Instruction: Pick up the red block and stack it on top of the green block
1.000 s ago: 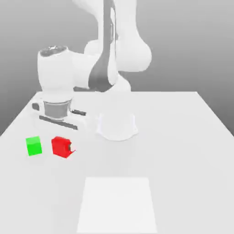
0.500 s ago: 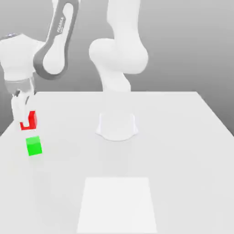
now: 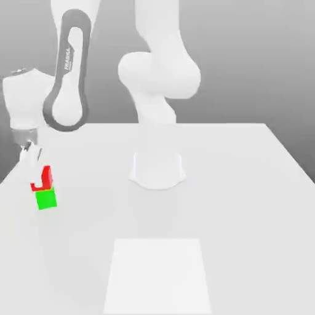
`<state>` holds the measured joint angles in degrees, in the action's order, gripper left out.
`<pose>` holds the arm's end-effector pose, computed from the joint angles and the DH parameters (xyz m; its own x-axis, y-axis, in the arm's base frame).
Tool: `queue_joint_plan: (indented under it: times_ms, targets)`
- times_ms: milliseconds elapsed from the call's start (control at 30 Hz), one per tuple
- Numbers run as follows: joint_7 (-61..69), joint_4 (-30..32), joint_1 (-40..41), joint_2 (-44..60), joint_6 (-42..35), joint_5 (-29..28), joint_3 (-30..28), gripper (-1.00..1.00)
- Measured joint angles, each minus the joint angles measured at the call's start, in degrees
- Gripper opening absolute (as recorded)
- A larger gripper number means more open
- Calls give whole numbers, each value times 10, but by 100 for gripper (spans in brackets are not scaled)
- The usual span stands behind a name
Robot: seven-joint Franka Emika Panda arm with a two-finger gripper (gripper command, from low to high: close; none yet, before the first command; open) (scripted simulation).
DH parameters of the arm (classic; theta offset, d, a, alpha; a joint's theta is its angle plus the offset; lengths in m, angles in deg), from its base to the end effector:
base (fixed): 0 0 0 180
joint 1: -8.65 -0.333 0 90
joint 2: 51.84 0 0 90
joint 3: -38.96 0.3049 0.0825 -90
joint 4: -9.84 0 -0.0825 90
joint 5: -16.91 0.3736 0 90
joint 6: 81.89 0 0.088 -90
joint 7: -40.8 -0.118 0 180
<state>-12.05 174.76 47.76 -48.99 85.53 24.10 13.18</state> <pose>0.1365 -0.3170 0.1690 -0.5697 -0.8218 -0.0046 -0.8218 0.5697 -0.0033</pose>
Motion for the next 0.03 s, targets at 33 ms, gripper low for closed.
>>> queue_joint_plan:
  times_ms: [33]
  targets:
    - [0,0,0,0,0,0,0,100]
